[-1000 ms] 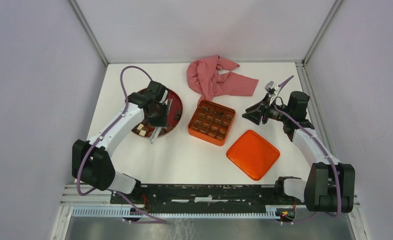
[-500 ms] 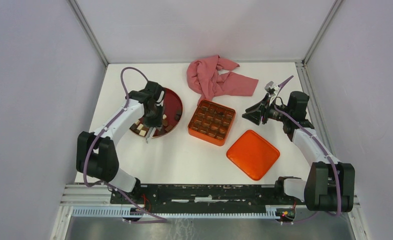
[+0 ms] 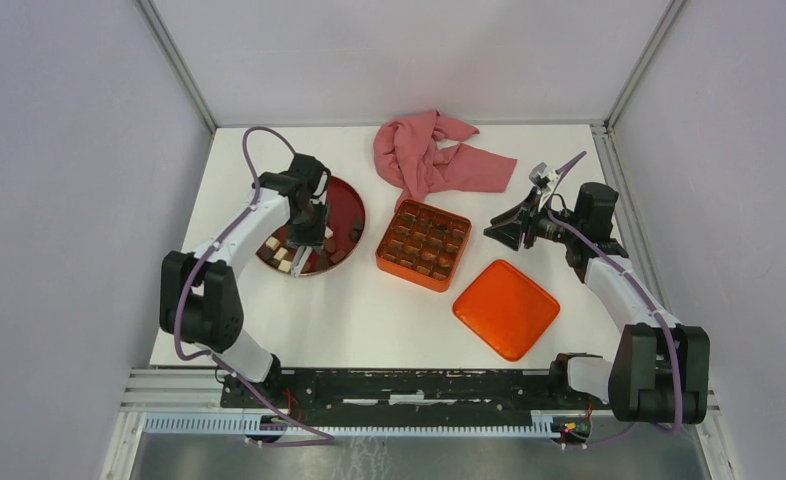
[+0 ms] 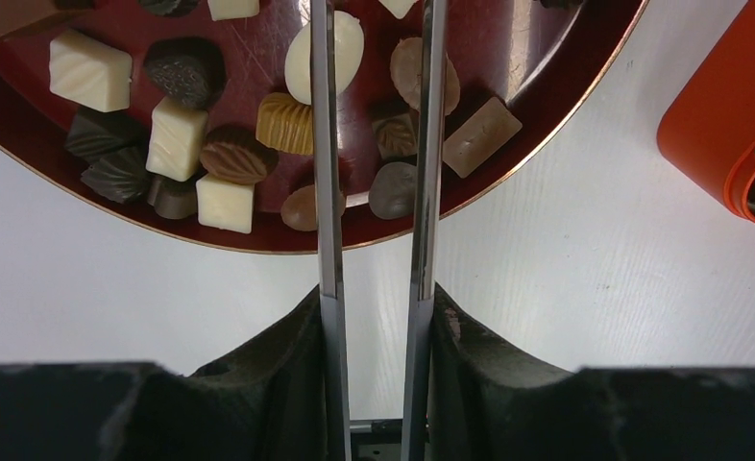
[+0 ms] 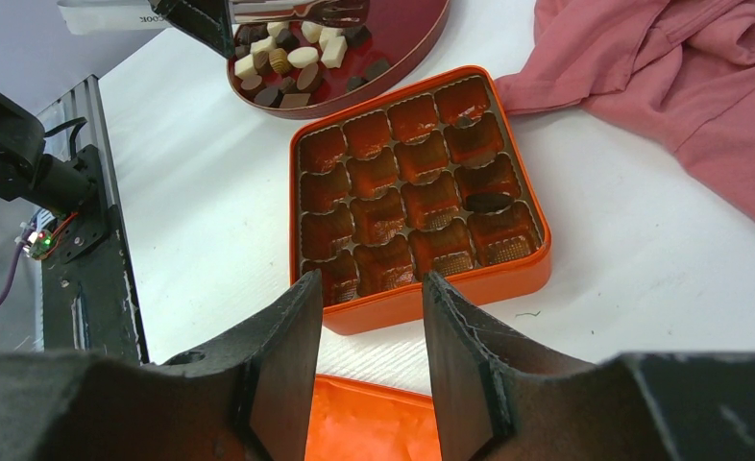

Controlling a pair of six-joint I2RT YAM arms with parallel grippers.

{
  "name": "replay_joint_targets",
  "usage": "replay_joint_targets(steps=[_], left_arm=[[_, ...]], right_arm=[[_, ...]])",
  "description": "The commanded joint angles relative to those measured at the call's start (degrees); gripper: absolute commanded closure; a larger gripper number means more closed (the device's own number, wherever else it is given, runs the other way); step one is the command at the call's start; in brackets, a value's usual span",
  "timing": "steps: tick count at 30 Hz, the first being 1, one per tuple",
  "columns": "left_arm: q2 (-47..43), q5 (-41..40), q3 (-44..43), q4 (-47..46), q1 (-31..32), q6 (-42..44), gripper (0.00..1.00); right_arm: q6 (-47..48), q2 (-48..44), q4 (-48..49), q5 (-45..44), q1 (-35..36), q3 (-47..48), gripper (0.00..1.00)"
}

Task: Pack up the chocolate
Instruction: Pick up the fake chocolate from the plate.

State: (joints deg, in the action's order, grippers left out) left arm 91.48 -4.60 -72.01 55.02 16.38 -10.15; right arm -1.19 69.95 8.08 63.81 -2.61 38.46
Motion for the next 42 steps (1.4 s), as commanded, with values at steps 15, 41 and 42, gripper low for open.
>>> replay_joint_targets(steps=[15,41,42], left_arm=[[2.0,0.8,-2.8,0.2,-1.9,3.0,0.57],[4.7,2.0,-3.0,0.8,-2.0,3.2,0.56],[4.8,2.0,-3.1,0.8,-2.0,3.2,0.57]], right_arm=[[0.7,0.2,1.0,0.3,0.3,2.1,0.51],[0.7,0.3,1.0,0.3,0.4,2.1,0.51],[0.7,0.4,1.0,0.3,0.4,2.1,0.51]])
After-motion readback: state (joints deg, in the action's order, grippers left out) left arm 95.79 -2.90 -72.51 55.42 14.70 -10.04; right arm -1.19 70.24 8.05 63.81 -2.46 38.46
